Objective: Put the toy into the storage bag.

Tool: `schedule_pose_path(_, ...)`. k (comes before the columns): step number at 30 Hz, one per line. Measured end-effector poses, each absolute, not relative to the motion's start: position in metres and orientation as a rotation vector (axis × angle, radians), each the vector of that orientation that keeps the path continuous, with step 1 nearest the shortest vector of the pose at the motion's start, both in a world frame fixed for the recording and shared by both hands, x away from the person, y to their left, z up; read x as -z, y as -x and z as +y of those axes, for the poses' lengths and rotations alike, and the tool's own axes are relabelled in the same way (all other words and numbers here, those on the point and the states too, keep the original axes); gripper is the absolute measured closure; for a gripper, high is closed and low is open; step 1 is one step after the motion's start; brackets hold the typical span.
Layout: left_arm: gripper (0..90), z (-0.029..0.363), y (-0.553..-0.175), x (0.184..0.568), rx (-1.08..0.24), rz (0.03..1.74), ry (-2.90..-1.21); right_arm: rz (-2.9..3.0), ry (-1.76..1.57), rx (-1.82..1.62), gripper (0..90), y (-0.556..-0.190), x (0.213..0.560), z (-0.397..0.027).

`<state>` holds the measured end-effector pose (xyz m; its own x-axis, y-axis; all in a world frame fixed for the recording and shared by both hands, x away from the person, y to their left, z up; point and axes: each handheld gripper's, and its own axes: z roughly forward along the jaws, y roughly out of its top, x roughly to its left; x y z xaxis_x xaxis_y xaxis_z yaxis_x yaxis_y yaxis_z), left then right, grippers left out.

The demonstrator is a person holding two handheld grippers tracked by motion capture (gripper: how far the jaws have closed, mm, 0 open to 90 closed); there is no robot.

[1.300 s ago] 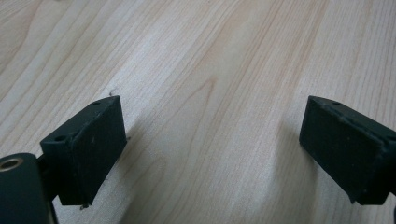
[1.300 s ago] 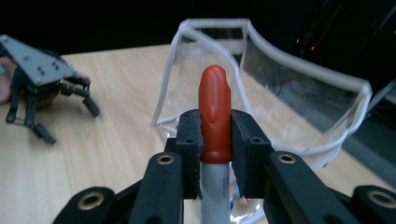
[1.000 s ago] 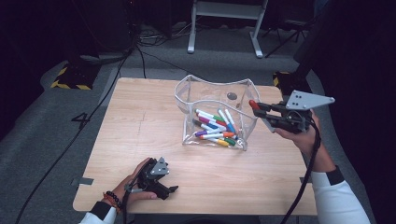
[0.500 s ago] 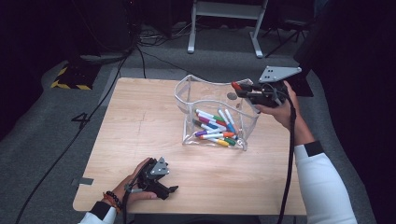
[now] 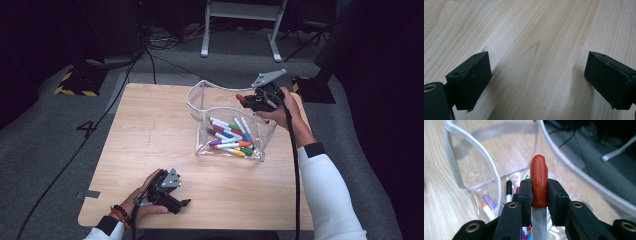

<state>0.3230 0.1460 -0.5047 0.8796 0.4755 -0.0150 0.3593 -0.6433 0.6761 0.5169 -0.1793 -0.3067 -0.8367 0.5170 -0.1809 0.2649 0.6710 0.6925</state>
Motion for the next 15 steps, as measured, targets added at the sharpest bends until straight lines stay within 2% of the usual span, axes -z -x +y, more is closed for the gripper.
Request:
schedule_pose_path(8,7.6,0.146,-0.323,0.505,-0.215,0.598,-2.334,2.694,-0.51,-0.737,74.5,-0.511,0.319,-0.159)
schedule_pose_path(15,7.7,0.146,-0.323,0.505,-0.213,0.598,-2.333,2.808,-0.417,-0.673,74.2,-0.496,0.32,-0.146)
